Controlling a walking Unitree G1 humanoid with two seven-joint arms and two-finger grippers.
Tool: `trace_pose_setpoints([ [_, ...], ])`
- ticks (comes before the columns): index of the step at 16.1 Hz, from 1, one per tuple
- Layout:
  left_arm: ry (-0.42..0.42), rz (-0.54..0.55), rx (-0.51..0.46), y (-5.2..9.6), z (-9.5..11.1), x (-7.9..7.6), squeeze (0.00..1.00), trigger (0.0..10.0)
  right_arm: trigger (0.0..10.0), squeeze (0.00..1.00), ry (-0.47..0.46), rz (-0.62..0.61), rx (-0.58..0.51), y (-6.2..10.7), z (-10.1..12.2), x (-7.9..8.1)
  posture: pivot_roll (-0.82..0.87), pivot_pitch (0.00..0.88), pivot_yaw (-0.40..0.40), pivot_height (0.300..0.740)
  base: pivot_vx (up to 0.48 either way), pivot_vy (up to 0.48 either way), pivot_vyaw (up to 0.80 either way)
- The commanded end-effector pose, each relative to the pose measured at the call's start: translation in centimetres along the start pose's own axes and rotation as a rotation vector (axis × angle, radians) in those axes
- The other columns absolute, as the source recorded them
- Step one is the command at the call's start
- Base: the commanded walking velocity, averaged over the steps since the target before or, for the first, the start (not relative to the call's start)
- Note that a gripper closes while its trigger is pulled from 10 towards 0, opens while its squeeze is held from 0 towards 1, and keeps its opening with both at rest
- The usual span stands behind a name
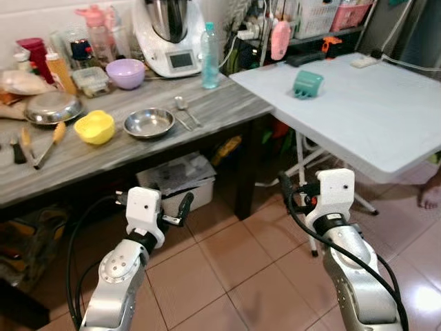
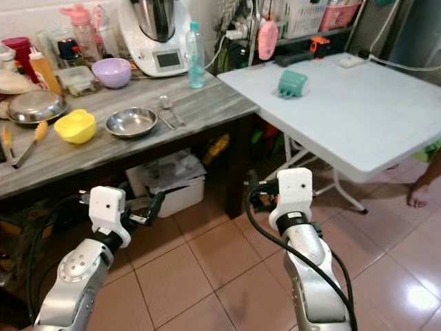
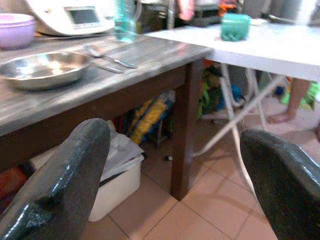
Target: Setting the table
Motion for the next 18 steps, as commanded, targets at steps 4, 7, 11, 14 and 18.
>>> trace_pose_setpoints([
  [4, 0.005, -0.048, -0.040, -0.29, 0.69, -0.67, 0.00, 10.0, 10.0, 0.00, 0.007, -0.022, -0.002, 0.28, 0.47, -0.47, -0.03, 0.000, 0.030, 0.740, 0.000, 0.000, -0.72],
  [7, 0.004, -0.053, -0.044, -0.24, 0.72, -0.74, 0.00, 10.0, 10.0, 0.00, 0.010, -0.018, -0.001, 0.31, 0.51, -0.39, -0.03, 0.000, 0.029, 0.740, 0.297, 0.000, -0.67],
  [11, 0.002, -0.058, -0.046, -0.22, 0.72, -0.82, 0.00, 10.0, 10.0, 0.00, 0.016, -0.011, -0.009, 0.11, 0.74, -0.25, -0.03, 0.000, 0.032, 0.740, 0.401, 0.000, 0.00],
  [14, 0.002, -0.063, -0.045, -0.24, 0.72, -0.86, 0.00, 10.0, 10.0, 0.00, 0.025, -0.005, -0.013, -0.06, 0.96, -0.19, -0.03, 0.000, 0.032, 0.740, 0.454, 0.000, 0.00],
  [18, 0.002, -0.068, -0.046, -0.26, 0.72, -0.93, 0.00, 10.0, 10.0, 0.00, 0.033, -0.006, -0.023, -0.34, 1.27, -0.39, -0.03, 0.000, 0.035, 0.740, 0.465, 0.000, 0.00],
])
Point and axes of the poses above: a point about 5 cm out from each wrist's last joint towards the gripper, its own y axis pointing back from the gripper into the wrist, its own z axis along the axis of the wrist's last joint, x = y × z, the point moved 1 cm from there along -y, pointing out of the wrist towards the gripper, and after that the axes turned 15 degrees about -y, right-handed, at the moved point
